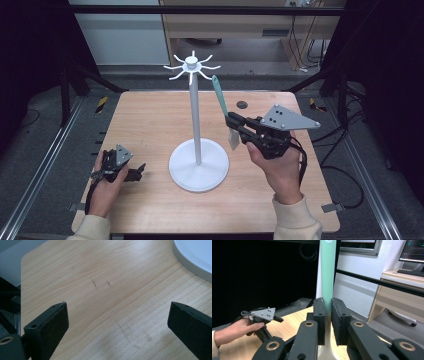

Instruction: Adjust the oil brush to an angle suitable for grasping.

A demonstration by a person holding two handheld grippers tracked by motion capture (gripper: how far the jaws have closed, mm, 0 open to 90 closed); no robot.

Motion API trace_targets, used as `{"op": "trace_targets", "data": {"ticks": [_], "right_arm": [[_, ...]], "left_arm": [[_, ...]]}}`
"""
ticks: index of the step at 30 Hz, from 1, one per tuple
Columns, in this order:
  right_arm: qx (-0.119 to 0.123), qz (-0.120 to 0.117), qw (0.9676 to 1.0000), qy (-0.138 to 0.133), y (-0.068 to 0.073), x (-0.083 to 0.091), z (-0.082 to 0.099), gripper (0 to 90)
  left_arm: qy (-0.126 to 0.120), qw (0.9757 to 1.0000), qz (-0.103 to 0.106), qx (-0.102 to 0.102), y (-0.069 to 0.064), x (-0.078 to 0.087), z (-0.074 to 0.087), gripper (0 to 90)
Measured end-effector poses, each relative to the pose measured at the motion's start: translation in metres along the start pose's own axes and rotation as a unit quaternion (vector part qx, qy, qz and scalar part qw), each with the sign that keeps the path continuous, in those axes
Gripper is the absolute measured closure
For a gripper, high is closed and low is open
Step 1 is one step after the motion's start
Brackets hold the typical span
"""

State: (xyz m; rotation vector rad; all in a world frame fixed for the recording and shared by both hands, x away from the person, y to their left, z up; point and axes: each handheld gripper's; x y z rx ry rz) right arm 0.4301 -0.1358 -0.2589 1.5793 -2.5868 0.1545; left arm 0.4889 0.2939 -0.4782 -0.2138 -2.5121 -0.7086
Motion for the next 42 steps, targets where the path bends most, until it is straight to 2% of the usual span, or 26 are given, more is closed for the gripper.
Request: {"op": "trace_targets", "data": {"ticks": [20, 26, 42], "right_arm": [[-0.003, 0.0, 1.0, 0.006, -0.002, -0.005, -0.001, 82.4], [-0.007, -0.004, 0.9998, 0.016, -0.003, -0.011, 0.0, 82.3], [-0.007, 0.0, 0.9998, 0.016, -0.005, -0.017, 0.001, 82.0]], "left_arm": [[0.002, 1.0, 0.001, -0.003, 0.0, 0.0, 0.0, 2.9], [0.002, 1.0, 0.0, -0.003, 0.0, 0.0, 0.0, 2.9], [0.002, 1.0, 0.0, -0.001, 0.0, 0.0, 0.0, 2.9]]}}
Point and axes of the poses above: each handheld gripper's, and its own axes: x roughly backward along the jaws, z roughly out of its underside, y roughly to its left, and after that the axes turned 14 degrees about -z, right-handed
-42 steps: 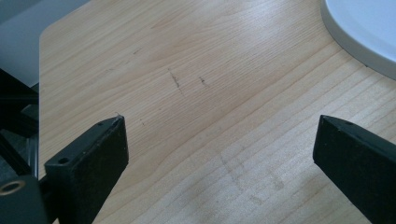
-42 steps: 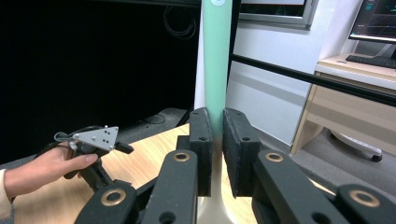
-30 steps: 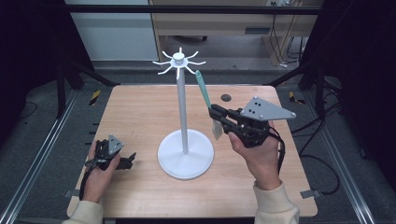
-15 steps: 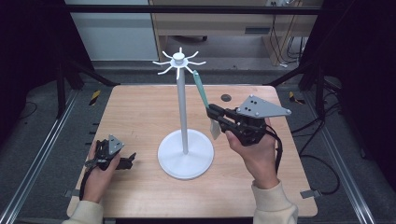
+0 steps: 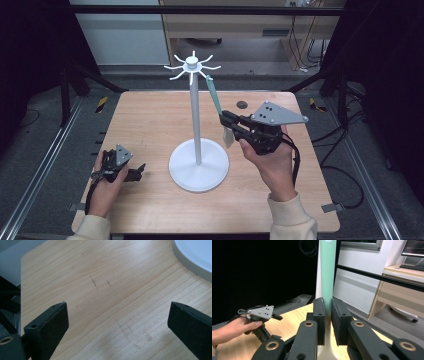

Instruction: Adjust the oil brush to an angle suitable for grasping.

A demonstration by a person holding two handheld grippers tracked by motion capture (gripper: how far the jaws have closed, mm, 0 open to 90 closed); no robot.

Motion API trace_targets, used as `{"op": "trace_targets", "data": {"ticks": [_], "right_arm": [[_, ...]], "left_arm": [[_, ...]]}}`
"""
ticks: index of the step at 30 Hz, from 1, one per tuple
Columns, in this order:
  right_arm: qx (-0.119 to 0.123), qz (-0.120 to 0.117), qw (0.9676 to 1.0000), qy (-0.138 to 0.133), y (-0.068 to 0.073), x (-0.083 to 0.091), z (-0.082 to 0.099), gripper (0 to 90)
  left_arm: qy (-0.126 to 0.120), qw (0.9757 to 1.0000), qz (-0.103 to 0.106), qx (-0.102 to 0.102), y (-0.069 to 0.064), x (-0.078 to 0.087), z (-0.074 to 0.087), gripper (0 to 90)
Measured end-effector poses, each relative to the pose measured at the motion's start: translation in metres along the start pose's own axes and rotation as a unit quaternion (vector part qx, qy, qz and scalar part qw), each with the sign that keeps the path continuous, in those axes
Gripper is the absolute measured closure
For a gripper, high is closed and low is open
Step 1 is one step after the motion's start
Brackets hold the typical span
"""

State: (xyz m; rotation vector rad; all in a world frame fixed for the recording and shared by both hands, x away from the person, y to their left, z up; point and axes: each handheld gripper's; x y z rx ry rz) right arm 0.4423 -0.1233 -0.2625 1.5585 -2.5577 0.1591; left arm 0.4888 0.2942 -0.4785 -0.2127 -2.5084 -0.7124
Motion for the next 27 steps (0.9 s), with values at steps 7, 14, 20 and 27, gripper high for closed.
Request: {"op": "trace_targets", "data": {"ticks": [7, 14, 20, 27], "right_arm": [[-0.006, -0.007, 1.0, 0.002, -0.003, -0.006, 0.002, 80.7], [-0.014, -0.007, 0.9999, 0.005, -0.007, -0.007, 0.006, 76.9], [-0.019, 0.013, 0.9997, 0.004, -0.012, 0.004, 0.008, 73.4], [-0.031, 0.063, 0.9974, 0.014, -0.022, 0.017, 0.013, 56.1]], "left_arm": [[0.0, 1.0, 0.001, 0.001, 0.0, 0.0, 0.0, 2.9], [0.0, 1.0, 0.0, 0.0, 0.001, 0.0, 0.0, 2.9], [-0.001, 1.0, 0.0, 0.001, 0.0, 0.0, 0.0, 2.9], [0.001, 1.0, 0.001, -0.002, 0.0, 0.0, 0.0, 2.9]]}}
Point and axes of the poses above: each handheld gripper's, and its own axes: x roughly backward along the jaws, z roughly out of its underside, y roughly to its left, and after that the axes turned 14 degrees about -z, right-handed
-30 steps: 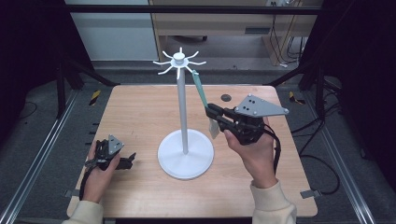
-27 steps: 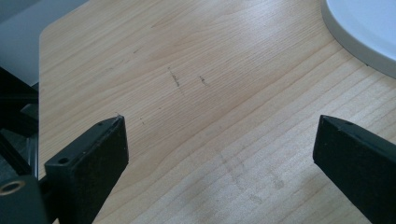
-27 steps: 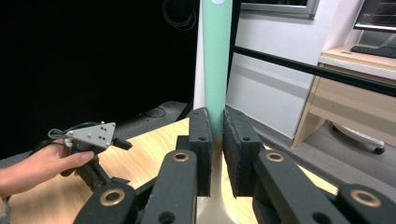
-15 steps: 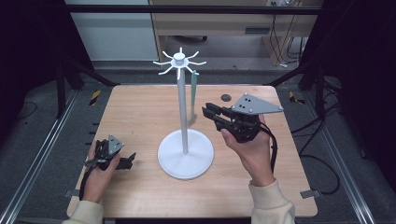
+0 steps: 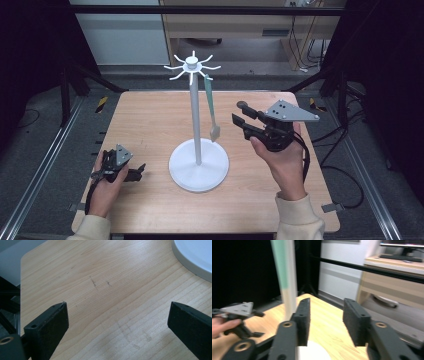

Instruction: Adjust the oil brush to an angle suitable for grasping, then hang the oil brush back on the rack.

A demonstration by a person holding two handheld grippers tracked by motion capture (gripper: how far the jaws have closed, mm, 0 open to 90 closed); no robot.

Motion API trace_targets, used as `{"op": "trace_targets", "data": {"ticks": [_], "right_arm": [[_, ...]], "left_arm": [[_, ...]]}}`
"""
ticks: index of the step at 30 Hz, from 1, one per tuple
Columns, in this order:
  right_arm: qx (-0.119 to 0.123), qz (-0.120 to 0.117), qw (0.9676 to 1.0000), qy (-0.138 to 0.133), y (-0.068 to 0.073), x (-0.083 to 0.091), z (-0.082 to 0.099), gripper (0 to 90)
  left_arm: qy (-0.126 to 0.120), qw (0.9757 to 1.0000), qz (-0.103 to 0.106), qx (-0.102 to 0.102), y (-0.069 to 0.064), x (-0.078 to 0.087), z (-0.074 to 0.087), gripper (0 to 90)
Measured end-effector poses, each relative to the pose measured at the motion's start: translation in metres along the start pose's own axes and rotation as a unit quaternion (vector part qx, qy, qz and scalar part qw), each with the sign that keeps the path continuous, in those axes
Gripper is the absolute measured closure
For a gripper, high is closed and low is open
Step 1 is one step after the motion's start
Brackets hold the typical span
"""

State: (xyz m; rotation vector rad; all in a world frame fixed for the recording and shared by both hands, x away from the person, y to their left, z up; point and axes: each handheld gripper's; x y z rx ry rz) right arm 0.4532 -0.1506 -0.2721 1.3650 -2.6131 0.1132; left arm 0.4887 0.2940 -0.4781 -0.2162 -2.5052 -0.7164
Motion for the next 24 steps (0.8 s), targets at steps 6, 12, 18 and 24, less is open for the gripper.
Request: {"op": "trace_targets", "data": {"ticks": [6, 12, 18, 24], "right_arm": [[0.008, 0.045, 0.9988, 0.015, -0.004, 0.0, 0.004, 39.1], [0.015, 0.076, 0.9967, 0.024, -0.006, -0.003, 0.008, 29.3], [0.015, 0.091, 0.9955, 0.022, -0.008, -0.001, 0.008, 21.2], [0.022, 0.1, 0.9943, 0.028, -0.011, 0.004, 0.009, 13.6]], "left_arm": [[-0.001, 1.0, 0.0, 0.002, -0.001, 0.0, 0.0, 2.9], [-0.003, 1.0, 0.0, 0.003, 0.0, 0.0, 0.0, 2.9], [-0.004, 1.0, 0.0, 0.003, -0.001, 0.0, 0.0, 2.9], [-0.003, 1.0, 0.001, 0.002, -0.001, -0.001, 0.0, 2.9]]}}
Point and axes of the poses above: each handheld gripper's, and its own axes: x roughly backward along the jaws, z roughly out of its underside, y roughly to its left, and after that the axes turned 14 degrees about -z, right-handed
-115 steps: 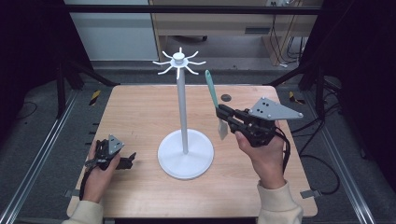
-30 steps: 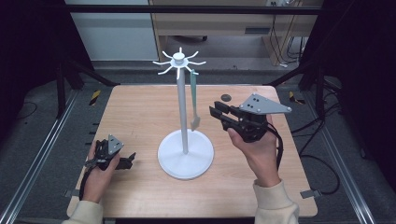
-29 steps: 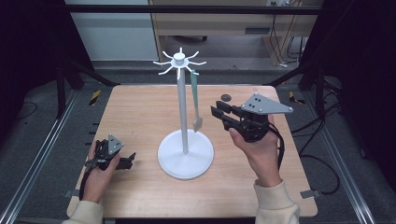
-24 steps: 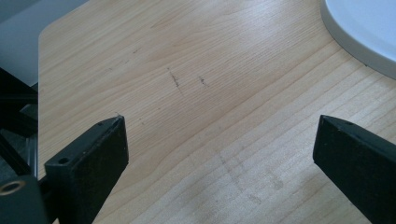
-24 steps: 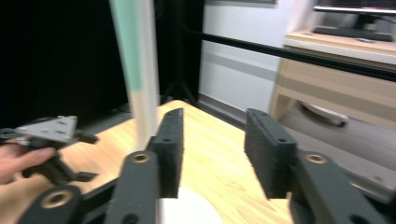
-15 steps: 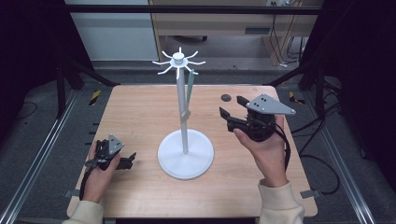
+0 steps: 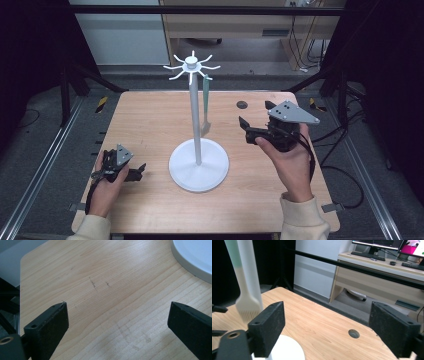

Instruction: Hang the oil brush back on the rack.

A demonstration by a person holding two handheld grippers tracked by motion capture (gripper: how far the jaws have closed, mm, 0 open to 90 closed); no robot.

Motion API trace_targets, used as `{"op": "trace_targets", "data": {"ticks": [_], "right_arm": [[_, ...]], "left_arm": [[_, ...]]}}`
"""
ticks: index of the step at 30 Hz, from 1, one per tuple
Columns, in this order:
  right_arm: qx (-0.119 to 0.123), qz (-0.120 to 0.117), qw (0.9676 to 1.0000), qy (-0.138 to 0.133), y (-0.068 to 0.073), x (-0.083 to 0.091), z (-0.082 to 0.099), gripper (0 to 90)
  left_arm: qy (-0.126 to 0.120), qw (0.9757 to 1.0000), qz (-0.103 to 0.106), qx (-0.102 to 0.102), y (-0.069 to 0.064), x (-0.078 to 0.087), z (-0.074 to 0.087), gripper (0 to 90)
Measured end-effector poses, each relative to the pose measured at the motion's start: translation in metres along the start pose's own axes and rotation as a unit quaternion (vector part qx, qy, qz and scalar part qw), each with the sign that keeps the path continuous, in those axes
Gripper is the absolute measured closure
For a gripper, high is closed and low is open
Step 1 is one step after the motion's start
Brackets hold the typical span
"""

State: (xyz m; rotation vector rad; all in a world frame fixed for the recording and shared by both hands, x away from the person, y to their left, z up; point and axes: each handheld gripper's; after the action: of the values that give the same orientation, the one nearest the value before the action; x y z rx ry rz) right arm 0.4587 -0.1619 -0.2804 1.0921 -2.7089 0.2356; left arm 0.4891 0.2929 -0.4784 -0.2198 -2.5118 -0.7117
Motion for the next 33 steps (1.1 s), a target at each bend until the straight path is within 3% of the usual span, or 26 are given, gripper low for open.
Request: {"op": "trace_targets", "data": {"ticks": [8, 17, 25, 33], "right_arm": [[0.004, 0.024, 0.9997, 0.006, -0.011, 0.001, 0.015, 9.9], [-0.019, 0.045, 0.9982, 0.036, -0.032, -0.007, 0.048, 9.9], [-0.036, 0.085, 0.9917, 0.089, -0.054, -0.018, 0.087, 10.3], [-0.057, 0.1, 0.9854, 0.126, -0.067, -0.024, 0.12, 11.5]], "left_arm": [[0.0, 1.0, -0.001, 0.002, 0.0, 0.001, 0.0, 2.9], [-0.001, 1.0, -0.001, 0.001, 0.0, 0.0, 0.0, 2.9], [-0.001, 1.0, -0.002, 0.004, 0.0, 0.0, 0.0, 2.9], [-0.002, 1.0, -0.002, 0.003, 0.001, 0.001, 0.0, 2.9]]}}
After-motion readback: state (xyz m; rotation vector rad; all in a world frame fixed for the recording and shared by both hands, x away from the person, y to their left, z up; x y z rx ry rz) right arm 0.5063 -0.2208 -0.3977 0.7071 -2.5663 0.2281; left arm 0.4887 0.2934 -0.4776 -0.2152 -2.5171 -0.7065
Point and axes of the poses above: each handheld gripper's, and its own axes: x roughly backward along the jaws, z roughly out of its underside, y roughly to its left, and after that the axes turned 14 degrees about -z, right-handed
